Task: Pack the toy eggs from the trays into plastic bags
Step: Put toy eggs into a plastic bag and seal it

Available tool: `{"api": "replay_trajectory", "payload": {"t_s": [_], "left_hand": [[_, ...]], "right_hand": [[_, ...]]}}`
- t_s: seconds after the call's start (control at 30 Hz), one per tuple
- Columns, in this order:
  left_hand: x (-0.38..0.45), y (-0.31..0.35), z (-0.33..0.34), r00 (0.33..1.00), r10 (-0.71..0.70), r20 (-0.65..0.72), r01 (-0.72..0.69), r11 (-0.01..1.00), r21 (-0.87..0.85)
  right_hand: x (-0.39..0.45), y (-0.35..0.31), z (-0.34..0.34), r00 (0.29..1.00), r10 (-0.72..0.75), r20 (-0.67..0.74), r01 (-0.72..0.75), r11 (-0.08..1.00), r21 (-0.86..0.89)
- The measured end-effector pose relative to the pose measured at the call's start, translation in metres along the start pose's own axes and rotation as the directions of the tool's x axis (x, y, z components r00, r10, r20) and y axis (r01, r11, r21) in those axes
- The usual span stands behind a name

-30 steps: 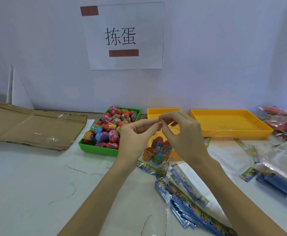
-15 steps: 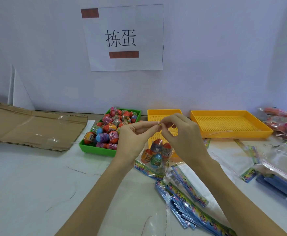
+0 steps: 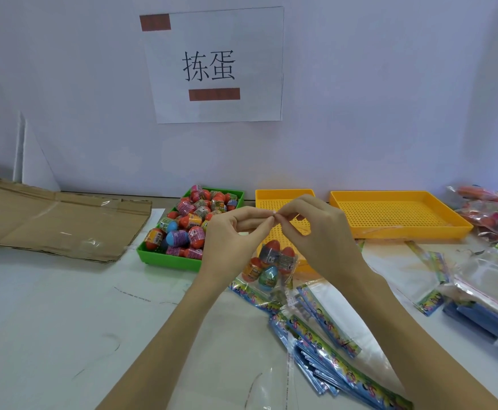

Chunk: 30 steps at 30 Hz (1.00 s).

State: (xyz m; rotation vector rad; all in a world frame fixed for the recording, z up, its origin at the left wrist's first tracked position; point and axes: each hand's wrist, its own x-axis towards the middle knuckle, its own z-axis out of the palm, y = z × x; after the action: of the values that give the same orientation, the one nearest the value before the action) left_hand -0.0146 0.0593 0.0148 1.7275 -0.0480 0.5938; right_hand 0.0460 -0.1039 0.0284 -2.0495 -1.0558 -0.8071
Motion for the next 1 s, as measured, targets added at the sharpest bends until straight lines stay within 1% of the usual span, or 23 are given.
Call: {"api": "replay_trajectory", "payload": {"t_s": [0.13,0.23,0.33,0.43,0.5,0.57,0.6,0.7,0.8,0.87,0.93,0.97,1.0], "left_hand": [[0.0,0.0,-0.001,1.0,0.019,-0.007,-0.018,0.999,0.027],[0.0,0.001,-0.001,1.0,0.015,-0.003,-0.015,1.0,0.027],[0.003,0.0,-0.005,0.997,-0.03,-0.066,0.031,0.999,0.018],[0.01,-0.002,-0.018,0.977,-0.117,-0.176,0.105,0.991,-0.078],[0.013,-0.002,-0.025,0.955,-0.184,-0.231,0.141,0.971,-0.191],[0.014,-0.003,-0.029,0.931,-0.234,-0.28,0.16,0.951,-0.265],[0.014,-0.003,-0.03,0.922,-0.25,-0.296,0.166,0.945,-0.282],[0.014,-0.005,-0.03,0.911,-0.274,-0.306,0.188,0.94,-0.284],[0.013,-0.004,-0.028,0.916,-0.278,-0.289,0.201,0.942,-0.269],[0.013,-0.004,-0.027,0.919,-0.276,-0.28,0.205,0.945,-0.256],[0.013,-0.003,-0.027,0.923,-0.274,-0.271,0.206,0.945,-0.254],[0.013,-0.003,-0.027,0.924,-0.274,-0.269,0.206,0.945,-0.254],[0.012,-0.002,-0.026,0.922,-0.277,-0.271,0.211,0.946,-0.247]], "right_hand": [[-0.001,-0.003,0.002,0.997,0.063,-0.047,-0.062,0.998,0.019],[0.0,-0.002,0.003,0.992,0.114,-0.056,-0.112,0.993,0.048],[0.002,0.01,-0.001,0.976,0.199,-0.092,-0.194,0.979,0.063],[0.005,0.044,-0.017,0.916,0.356,-0.187,-0.35,0.935,0.065],[0.002,0.07,-0.028,0.869,0.437,-0.23,-0.447,0.894,0.01],[-0.006,0.089,-0.035,0.842,0.485,-0.236,-0.51,0.859,-0.055],[-0.01,0.096,-0.037,0.841,0.498,-0.211,-0.523,0.849,-0.079],[-0.016,0.105,-0.034,0.849,0.527,-0.04,-0.527,0.839,-0.134],[-0.015,0.103,-0.029,0.848,0.53,0.035,-0.521,0.843,-0.133],[-0.015,0.1,-0.026,0.853,0.515,0.081,-0.514,0.857,-0.041],[-0.014,0.098,-0.023,0.84,0.526,0.133,-0.54,0.834,0.112],[-0.014,0.097,-0.021,0.836,0.531,0.139,-0.548,0.824,0.148],[-0.014,0.097,-0.017,0.843,0.523,0.129,-0.537,0.832,0.137]]}}
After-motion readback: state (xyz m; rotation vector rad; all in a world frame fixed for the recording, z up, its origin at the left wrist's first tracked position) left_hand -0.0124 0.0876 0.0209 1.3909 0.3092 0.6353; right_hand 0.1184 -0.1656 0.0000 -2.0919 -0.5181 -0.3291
